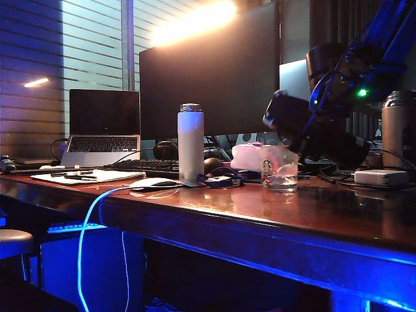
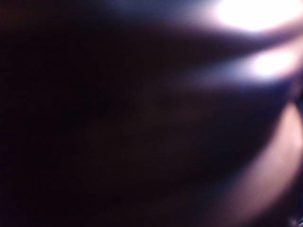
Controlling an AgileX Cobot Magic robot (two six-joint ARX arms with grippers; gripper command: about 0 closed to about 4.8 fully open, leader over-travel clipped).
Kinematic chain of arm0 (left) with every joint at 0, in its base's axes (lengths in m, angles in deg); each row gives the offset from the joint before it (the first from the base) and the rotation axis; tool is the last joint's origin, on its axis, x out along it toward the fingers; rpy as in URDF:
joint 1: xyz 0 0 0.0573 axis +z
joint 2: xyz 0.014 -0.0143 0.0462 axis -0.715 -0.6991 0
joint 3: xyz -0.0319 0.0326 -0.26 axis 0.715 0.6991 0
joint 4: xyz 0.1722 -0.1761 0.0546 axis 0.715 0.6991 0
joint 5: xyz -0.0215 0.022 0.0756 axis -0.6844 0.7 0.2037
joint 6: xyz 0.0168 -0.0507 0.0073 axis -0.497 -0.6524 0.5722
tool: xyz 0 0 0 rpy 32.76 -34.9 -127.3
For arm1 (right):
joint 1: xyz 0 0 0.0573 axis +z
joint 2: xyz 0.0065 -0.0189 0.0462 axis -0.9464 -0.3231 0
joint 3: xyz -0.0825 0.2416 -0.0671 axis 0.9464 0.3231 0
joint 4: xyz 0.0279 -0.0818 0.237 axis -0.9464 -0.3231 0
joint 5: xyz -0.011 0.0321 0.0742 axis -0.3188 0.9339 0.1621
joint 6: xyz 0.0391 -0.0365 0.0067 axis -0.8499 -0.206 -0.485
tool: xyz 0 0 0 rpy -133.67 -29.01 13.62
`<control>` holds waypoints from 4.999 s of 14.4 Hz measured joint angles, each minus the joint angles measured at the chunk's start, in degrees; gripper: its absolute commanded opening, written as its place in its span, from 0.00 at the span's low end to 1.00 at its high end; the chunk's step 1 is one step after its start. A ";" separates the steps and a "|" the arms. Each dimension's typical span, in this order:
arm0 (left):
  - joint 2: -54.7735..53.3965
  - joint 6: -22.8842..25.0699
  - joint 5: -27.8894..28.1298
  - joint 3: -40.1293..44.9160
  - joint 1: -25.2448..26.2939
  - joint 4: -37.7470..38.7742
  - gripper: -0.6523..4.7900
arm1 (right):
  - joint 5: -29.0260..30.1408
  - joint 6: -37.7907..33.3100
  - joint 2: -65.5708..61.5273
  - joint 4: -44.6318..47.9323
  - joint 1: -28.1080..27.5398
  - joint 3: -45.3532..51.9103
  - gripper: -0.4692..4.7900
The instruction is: Pick up the black thermos, pour a little water from inside into the glass cup, then place the black thermos back on the table.
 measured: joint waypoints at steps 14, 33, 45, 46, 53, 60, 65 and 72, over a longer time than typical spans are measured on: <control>0.00 0.00 0.00 0.00 0.00 0.02 0.11 | 4.68 -38.93 17.44 -9.79 -0.07 0.61 0.15; 0.00 0.00 0.00 0.00 0.00 2.62 0.11 | 16.15 -55.52 24.94 14.82 -0.17 35.93 0.19; -0.02 0.00 0.00 0.00 0.00 2.64 0.11 | 19.04 -55.69 19.91 20.02 -0.15 35.71 1.00; -0.02 -0.02 0.00 0.00 0.00 2.82 0.11 | 19.04 -55.71 21.11 18.91 -0.13 35.71 1.00; 0.00 0.00 0.00 0.00 0.00 2.95 0.11 | 20.13 -55.28 33.83 8.79 -0.15 35.74 1.00; -0.02 0.00 0.00 0.00 0.00 2.95 0.11 | 20.31 -53.79 46.07 1.05 -0.13 35.80 0.96; 0.07 -0.04 0.00 0.00 0.00 2.93 0.11 | 20.26 -53.77 64.19 -3.21 -0.13 35.78 0.08; 14.38 -6.43 11.52 0.04 0.00 -0.79 0.11 | 17.53 -53.62 84.87 -36.94 -0.11 36.98 0.08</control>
